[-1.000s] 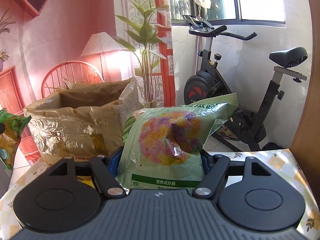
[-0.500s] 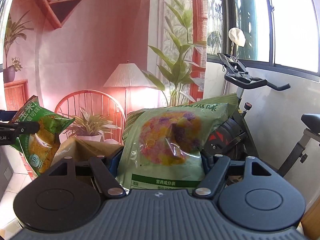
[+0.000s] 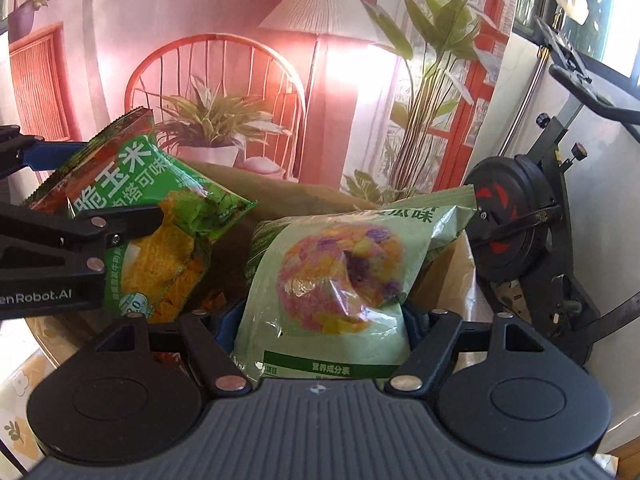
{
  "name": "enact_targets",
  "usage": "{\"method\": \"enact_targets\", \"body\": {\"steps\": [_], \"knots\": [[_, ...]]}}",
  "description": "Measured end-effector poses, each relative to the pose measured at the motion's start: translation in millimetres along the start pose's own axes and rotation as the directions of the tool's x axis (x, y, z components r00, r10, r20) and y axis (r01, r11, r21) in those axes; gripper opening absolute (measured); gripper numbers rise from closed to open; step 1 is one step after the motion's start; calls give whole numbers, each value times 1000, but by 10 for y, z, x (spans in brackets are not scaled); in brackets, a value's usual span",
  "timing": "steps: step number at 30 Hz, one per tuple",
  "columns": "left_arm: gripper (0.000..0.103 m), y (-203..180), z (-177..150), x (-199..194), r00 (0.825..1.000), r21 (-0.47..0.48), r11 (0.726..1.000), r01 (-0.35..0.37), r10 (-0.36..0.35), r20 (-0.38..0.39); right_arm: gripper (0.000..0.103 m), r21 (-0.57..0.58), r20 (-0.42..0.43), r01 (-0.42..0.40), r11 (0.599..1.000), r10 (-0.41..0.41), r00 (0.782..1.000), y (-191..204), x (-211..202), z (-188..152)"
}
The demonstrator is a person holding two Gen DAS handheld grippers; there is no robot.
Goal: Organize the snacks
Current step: 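Lift both held bags over the box and release them inside, then move both open tools back toward the yellow bags on the table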
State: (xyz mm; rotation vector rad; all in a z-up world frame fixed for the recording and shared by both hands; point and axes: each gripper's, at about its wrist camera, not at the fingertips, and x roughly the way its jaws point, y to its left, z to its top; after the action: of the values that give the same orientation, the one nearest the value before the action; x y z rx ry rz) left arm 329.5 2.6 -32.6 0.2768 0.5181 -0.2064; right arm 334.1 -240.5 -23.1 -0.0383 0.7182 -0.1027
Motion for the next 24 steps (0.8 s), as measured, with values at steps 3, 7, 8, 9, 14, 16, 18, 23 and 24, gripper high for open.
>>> {"method": "enact_targets", "body": {"steps": [3,7,8,9,14,16,18,23,24], "knots": [[84,53,-67,-22,1000,-10,1000,-11,10,-6,86,13,17,1,1000,-1,1000,-31,-46,-16],[86,166,-97,-104,1000,-75,997,4,-5,-14,89,22,45,-5,1000,4,999,-66,-205,-41],[86,179,-91,-152,1000,-91,996,8,-9,-9,89,29,53,-9,1000,8,999,-74,-269,-67],[86,190,-97,-202,1000,-102,995,10,-10,-4,89,34,61,-12,999,10,998,-80,-336,-101],[86,188,-184,-503,1000,-160,987,26,-26,6,89,78,93,-9,997,2,996,-172,-677,-365],[86,171,-247,-637,1000,-166,986,19,-18,5,89,108,100,-9,994,-2,995,-230,-804,-497],[86,159,-313,-763,1000,-183,983,18,-17,7,89,137,111,-3,991,-13,994,-291,-958,-652],[86,108,-491,-1099,1000,-206,978,21,-18,15,89,204,140,0,979,-29,990,-398,-1322,-1004],[86,91,-514,-1147,1000,-207,978,21,-18,17,89,213,148,0,977,-32,989,-407,-1385,-1059]]}}
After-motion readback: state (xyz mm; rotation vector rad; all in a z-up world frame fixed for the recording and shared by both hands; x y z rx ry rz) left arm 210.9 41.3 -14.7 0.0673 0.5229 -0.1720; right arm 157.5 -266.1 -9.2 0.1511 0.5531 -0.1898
